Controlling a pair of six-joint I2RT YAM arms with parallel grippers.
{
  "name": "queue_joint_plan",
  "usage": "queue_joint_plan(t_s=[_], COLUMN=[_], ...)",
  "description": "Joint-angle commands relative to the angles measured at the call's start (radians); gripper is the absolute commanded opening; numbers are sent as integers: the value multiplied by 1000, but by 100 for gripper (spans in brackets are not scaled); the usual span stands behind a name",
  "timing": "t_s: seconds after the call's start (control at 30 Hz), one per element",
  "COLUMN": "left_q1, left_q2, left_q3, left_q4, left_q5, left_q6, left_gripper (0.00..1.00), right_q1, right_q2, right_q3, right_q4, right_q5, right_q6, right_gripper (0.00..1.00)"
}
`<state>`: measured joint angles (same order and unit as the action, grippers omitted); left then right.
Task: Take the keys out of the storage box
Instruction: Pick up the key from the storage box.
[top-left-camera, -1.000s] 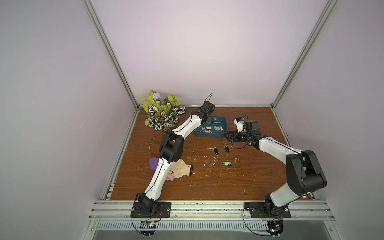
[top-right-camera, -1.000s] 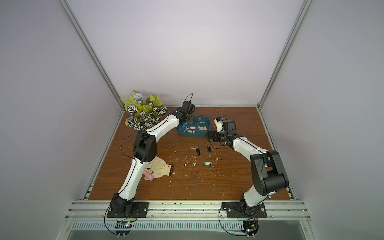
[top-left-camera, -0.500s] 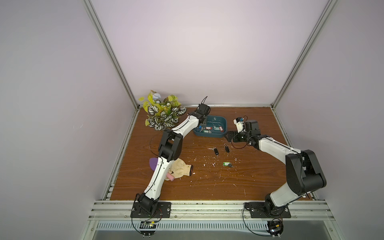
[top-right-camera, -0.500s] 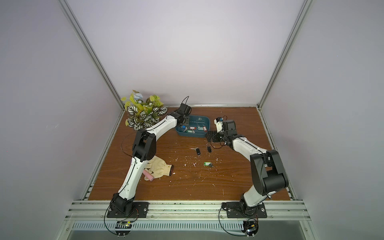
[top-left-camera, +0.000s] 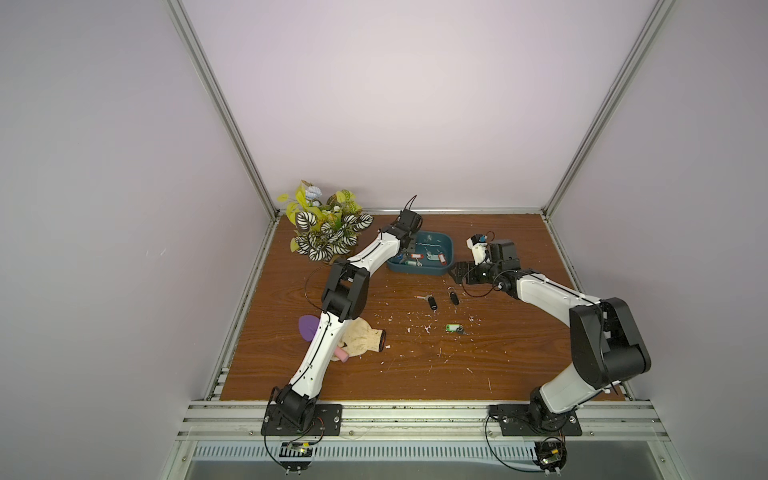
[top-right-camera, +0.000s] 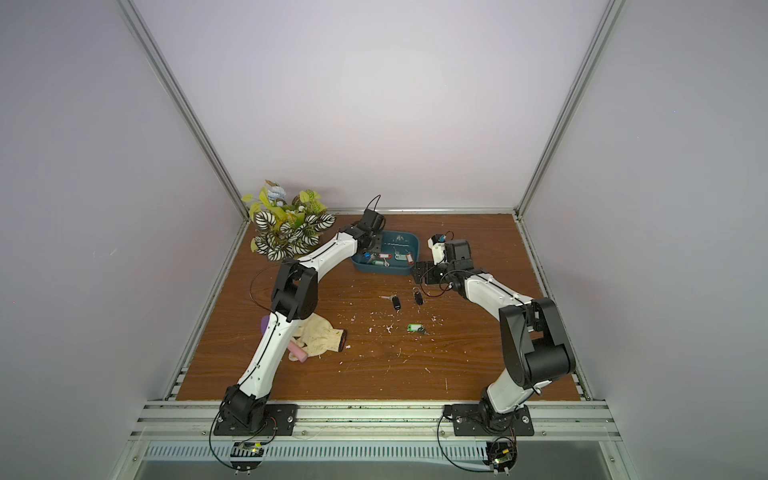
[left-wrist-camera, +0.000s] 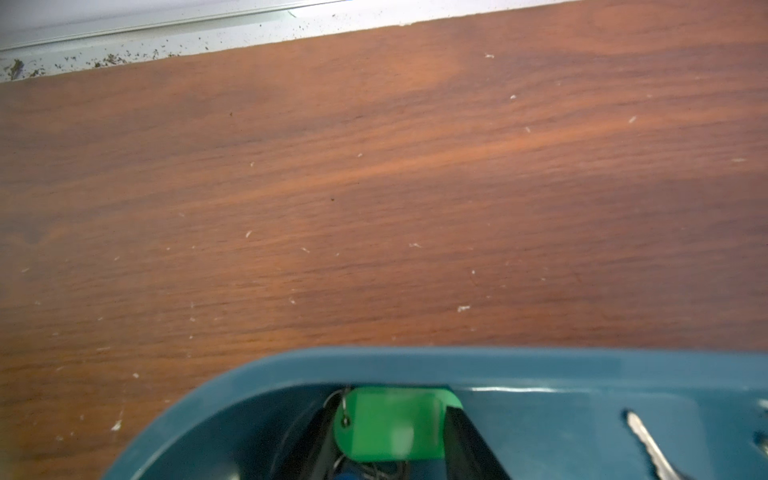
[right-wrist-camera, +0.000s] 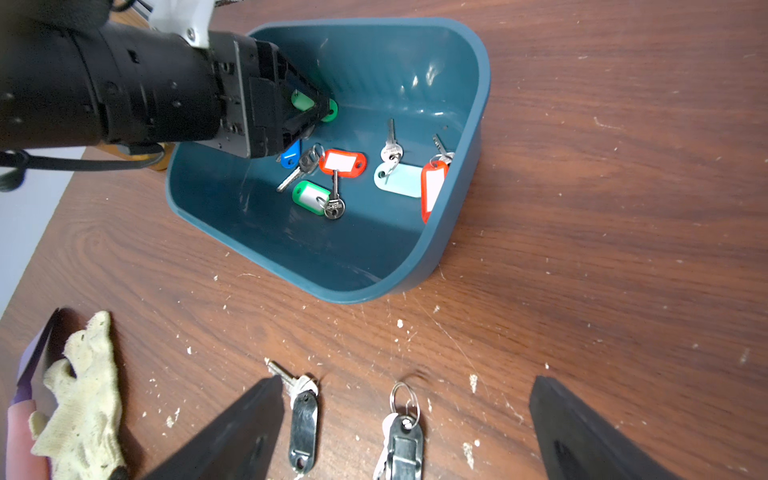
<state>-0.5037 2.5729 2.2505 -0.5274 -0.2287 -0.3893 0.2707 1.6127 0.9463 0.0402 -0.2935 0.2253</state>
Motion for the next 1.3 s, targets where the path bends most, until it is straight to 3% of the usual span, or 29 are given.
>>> queue_joint_plan(t_s=[0.0, 0.17, 0.5, 0.93, 0.97, 1.0, 1.27], left_q1=[13, 12, 10, -5, -5, -6, -16], left_q2=[29, 22, 6, -25, -26, -30, -63], left_q3=[23, 25, 26, 22, 21, 21, -1], left_q4=[-16, -5, 14, 14, 14, 15, 14], left_q5=[-6, 9, 31, 22, 23, 28, 26], left_q6=[9, 25, 46, 72, 73, 73, 74], left_gripper=[40, 31, 20, 16, 14, 1, 1], right_q1=[-5, -4, -5, -4, -4, -5, -5], right_q2=[-1, 7, 8, 10, 9, 8, -1], right_q3=[36, 39, 40, 36, 34, 33, 25], right_q4=[12, 13, 15, 25, 26, 28, 30], right_q5=[-5, -12, -16, -19, -19, -19, -19], right_q6=[3, 3, 5, 10, 11, 10, 12], right_gripper=[99, 100, 100, 99, 100, 99, 100])
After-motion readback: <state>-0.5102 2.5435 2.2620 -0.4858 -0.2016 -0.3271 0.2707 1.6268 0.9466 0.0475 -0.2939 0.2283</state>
